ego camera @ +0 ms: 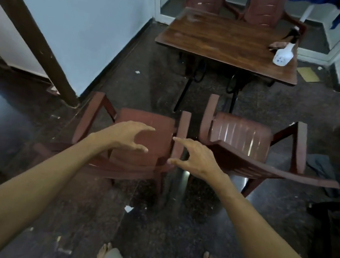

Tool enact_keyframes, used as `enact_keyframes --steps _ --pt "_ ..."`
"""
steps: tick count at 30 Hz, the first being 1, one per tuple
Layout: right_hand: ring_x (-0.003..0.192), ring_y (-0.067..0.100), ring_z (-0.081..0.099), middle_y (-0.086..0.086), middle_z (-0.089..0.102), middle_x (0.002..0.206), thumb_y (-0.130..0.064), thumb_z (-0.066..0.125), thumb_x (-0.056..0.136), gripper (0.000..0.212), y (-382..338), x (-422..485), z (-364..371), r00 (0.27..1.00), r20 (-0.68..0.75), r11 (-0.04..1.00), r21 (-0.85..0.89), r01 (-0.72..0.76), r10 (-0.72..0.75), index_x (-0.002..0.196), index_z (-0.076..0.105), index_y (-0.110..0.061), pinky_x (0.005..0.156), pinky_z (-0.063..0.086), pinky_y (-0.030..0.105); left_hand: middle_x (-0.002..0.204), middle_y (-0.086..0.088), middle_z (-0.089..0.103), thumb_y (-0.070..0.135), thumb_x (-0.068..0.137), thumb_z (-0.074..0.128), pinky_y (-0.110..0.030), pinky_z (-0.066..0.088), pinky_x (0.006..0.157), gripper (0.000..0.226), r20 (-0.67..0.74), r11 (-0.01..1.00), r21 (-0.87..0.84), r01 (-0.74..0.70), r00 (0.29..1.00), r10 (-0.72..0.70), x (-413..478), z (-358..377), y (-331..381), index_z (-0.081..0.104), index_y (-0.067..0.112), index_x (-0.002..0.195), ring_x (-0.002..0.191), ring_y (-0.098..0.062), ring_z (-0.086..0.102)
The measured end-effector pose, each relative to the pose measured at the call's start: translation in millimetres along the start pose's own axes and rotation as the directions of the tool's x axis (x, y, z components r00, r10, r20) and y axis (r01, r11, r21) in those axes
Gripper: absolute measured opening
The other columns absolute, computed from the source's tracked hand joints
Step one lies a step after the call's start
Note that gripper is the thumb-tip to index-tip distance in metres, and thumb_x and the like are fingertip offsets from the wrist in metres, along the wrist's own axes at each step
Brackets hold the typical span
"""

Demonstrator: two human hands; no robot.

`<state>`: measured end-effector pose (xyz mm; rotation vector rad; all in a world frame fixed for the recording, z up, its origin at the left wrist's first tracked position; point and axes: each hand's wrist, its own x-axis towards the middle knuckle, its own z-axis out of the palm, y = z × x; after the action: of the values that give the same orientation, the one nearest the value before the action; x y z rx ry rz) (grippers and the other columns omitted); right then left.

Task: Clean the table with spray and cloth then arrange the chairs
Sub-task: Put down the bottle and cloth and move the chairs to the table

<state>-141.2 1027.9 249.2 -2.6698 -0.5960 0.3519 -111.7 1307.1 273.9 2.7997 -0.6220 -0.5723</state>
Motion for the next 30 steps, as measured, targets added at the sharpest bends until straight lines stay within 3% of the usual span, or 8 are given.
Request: enact_keyframes --steps 5,8,12,15,18,24,30 --pt "0.137 0.022 0.043 -0.001 0.045 0.152 -0.088 0.055 0.067 0.104 -116 41 66 0.995 0.096 0.999 0.031 -0.035 0.032 0.153 0.029 -0.036 0.109 0.037 0.049 0.157 0.005 0.045 0.091 0.063 0.061 -0.036 0.037 0.116 0.109 0.123 0.986 -0.133 0.097 0.989 -0.081 -73 14 -112 0.041 0.033 0.153 0.142 -0.016 0.044" --pt "0.139 0.024 0.041 0.001 0.041 0.155 -0.084 0.063 0.064 0.113 -171 52 90 0.975 0.222 1.0 -0.005 0.0 0.001 0.156 0.023 -0.032 0.112 0.033 0.049 0.155 0.01 0.047 0.096 0.05 0.066 -0.035 0.039 0.116 0.119 0.26 0.968 -0.2 0.151 0.961 -0.096 -112 28 -161 0.044 0.037 0.15 0.138 -0.012 0.049" --pt "0.132 0.028 0.048 0.004 0.048 0.148 -0.065 0.075 0.068 0.104 -199 66 115 0.925 0.369 0.994 -0.089 -0.057 0.086 0.153 0.026 -0.031 0.109 0.039 0.047 0.157 0.013 0.045 0.088 0.054 0.074 -0.033 0.036 0.118 0.114 0.41 0.997 -0.04 0.068 0.911 -0.046 -127 46 -197 0.04 0.04 0.152 0.14 -0.01 0.047" --pt "0.113 0.031 0.062 0.005 0.064 0.123 -0.041 0.067 0.074 0.061 -196 71 126 0.915 0.371 0.971 -0.227 -0.079 0.161 0.132 0.053 -0.029 0.093 0.051 0.044 0.154 0.009 0.049 0.051 0.084 0.07 -0.034 0.037 0.115 0.077 0.351 0.987 0.15 -0.058 0.936 0.001 -120 53 -195 0.039 0.039 0.153 0.139 -0.015 0.048" --pt "0.105 0.032 0.063 0.006 0.066 0.115 -0.031 0.056 0.076 0.049 -190 76 124 0.928 0.305 0.951 -0.282 -0.129 0.216 0.125 0.059 -0.028 0.086 0.047 0.041 0.145 0.006 0.059 0.025 0.085 0.058 -0.037 0.046 0.108 0.07 0.294 0.971 0.213 -0.112 0.955 0.046 -106 50 -194 0.041 0.047 0.15 0.128 -0.019 0.059" --pt "0.096 0.032 0.064 0.005 0.068 0.101 -0.025 0.049 0.075 0.036 -160 108 99 0.928 0.172 0.921 -0.273 -0.277 0.33 0.107 0.065 -0.021 0.087 0.045 0.046 0.126 -0.002 0.068 0.02 0.087 0.049 -0.039 0.051 0.095 0.068 0.221 0.953 0.262 -0.154 0.97 0.096 -52 25 -201 0.042 0.048 0.149 0.11 -0.024 0.065" --pt "0.099 0.036 0.062 0.008 0.067 0.105 -0.027 0.047 0.074 0.038 -120 158 78 0.919 0.142 0.91 -0.257 -0.325 0.369 0.106 0.065 -0.018 0.094 0.045 0.053 0.127 -0.002 0.068 0.014 0.088 0.049 -0.04 0.049 0.093 0.07 0.218 0.945 0.283 -0.163 0.971 0.102 19 -4 -210 0.043 0.048 0.149 0.113 -0.026 0.065"
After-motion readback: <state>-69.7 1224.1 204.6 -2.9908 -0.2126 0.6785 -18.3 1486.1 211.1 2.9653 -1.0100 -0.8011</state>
